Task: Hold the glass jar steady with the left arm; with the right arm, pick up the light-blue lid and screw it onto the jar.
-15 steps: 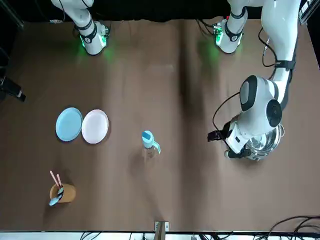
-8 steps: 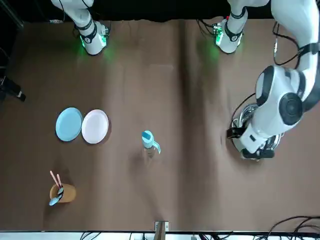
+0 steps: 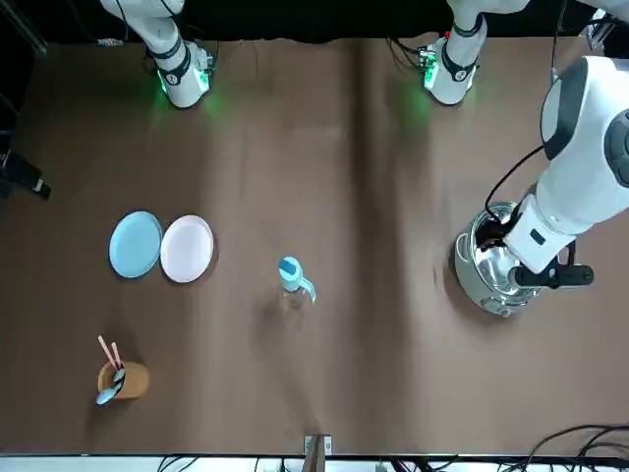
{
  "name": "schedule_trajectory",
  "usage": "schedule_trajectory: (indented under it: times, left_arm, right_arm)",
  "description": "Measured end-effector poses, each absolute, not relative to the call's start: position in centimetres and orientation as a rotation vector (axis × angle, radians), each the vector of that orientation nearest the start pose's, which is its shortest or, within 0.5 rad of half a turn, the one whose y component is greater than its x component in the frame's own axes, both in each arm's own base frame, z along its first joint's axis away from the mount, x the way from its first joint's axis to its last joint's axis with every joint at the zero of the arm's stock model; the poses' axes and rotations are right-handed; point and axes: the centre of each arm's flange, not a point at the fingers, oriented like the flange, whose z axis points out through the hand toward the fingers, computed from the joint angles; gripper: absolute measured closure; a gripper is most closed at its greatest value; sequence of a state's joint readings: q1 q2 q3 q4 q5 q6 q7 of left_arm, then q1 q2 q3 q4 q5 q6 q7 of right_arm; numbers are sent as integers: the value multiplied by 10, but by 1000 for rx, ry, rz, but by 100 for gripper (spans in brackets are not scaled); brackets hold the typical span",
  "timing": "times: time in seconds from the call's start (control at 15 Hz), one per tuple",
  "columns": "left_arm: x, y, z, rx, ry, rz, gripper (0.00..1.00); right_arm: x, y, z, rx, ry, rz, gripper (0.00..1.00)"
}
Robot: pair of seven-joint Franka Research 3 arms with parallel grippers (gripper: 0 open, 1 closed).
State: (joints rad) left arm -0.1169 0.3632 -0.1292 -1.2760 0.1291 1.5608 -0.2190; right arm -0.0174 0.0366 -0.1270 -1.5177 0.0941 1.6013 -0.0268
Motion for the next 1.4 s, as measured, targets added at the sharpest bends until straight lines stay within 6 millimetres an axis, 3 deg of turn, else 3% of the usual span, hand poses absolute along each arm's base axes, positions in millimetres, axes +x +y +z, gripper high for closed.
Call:
schedule_trajectory:
  times: [0.4,0.93,1.2,1.4]
  left_arm:
    - [648,-123,548,-3049,170,59,0]
    - [653,-104,559,-3063,122,-7,0]
    - [649,-109,567,-3070,121,-28,0]
    - [650,-90,572,-3115,68,-28,0]
  right_arm:
    - [565,-71,632,-3050,180,-84,0]
    - [565,-71,632,-3050,180,-84,0]
    - [565,-71,633,-3050,180,-84,0]
    - [565,-71,632,-3050,180,-84,0]
